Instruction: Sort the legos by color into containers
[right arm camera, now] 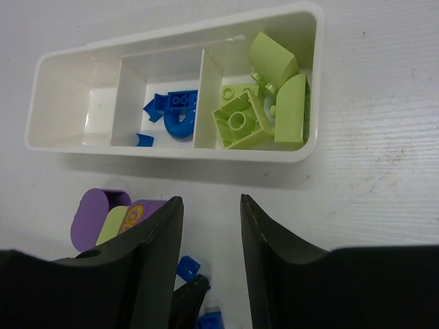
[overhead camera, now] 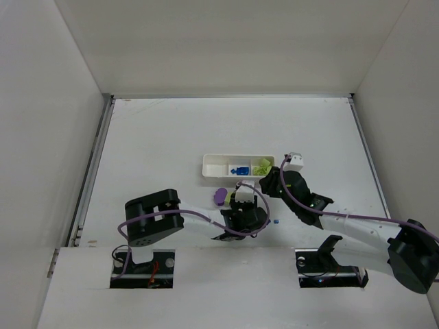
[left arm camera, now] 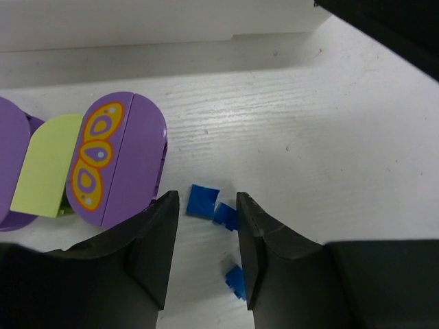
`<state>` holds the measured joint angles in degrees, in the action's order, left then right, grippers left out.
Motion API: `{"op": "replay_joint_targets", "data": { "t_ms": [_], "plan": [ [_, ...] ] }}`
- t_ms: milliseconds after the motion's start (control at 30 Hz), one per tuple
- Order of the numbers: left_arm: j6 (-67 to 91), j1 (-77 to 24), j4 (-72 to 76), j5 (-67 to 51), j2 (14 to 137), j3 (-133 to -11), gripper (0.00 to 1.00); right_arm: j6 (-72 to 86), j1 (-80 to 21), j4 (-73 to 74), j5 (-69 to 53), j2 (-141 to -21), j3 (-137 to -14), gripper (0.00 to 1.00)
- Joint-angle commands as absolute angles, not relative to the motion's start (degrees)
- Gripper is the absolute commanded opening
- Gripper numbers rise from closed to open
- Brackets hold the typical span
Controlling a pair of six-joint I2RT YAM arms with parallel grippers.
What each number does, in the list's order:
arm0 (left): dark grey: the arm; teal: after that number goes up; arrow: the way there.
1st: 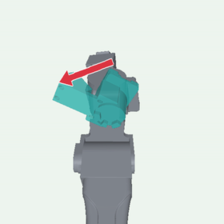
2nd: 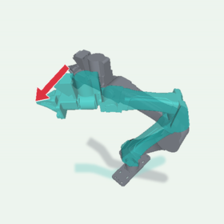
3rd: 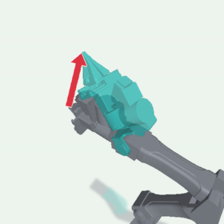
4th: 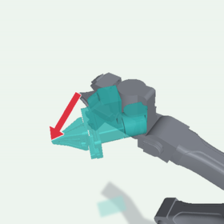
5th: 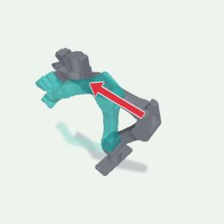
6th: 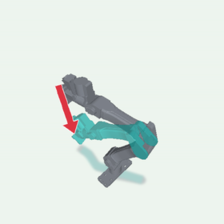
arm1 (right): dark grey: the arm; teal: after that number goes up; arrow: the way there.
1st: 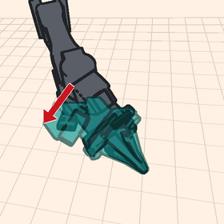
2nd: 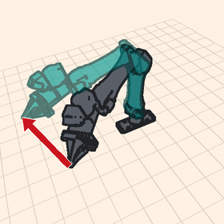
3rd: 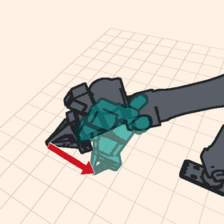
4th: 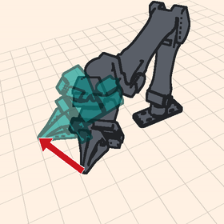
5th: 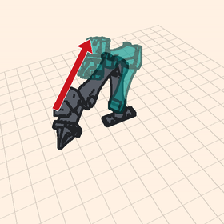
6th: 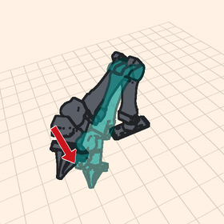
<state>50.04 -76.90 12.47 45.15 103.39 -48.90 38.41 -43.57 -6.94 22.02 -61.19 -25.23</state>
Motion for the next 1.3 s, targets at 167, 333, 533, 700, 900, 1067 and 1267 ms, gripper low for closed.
{"op": "replay_joint_targets", "data": {
  "t_ms": [167, 333, 533, 700, 900, 1067, 1267],
  "plan": [
    [52.21, -78.0, 10.63, 46.93, 98.35, -45.27, 0.36, 38.76, -43.9, -10.72, 21.8, -61.08, -24.7, 0.45],
    [51.59, -79.4, 11.07, 45.71, 98.96, -45.44, 0.36, 38.76, -43.9, -10.81, 21.8, -61.43, -24.87, 0.45],
    [51.51, -79.58, 11.78, 44.12, 100.81, -46.75, 0.35, 38.76, -43.9, -11.16, 21.8, -61.87, -24.87, 0.45],
    [49.92, -79.84, 11.61, 43.42, 101.43, -48.07, 0.28, 38.67, -43.9, -11.16, 21.8, -62.05, -24.87, 0.45],
    [50.27, -81.52, 11.34, 48.07, 95.99, -45.18, 0.38, 38.67, -43.9, -12.21, 20.74, -62.84, -24.61, 0.45],
    [49.75, -81.78, 11.16, 45.97, 95.8, -45.53, 0.39, 38.76, -43.9, -12.39, 20.74, -63.63, -24.87, 0.45],
    [49.75, -81.43, 12.3, 45.88, 97.47, -45.79, 0.39, 38.85, -43.64, -12.48, 20.74, -62.84, -24.35, 0.45]
  ]
}}
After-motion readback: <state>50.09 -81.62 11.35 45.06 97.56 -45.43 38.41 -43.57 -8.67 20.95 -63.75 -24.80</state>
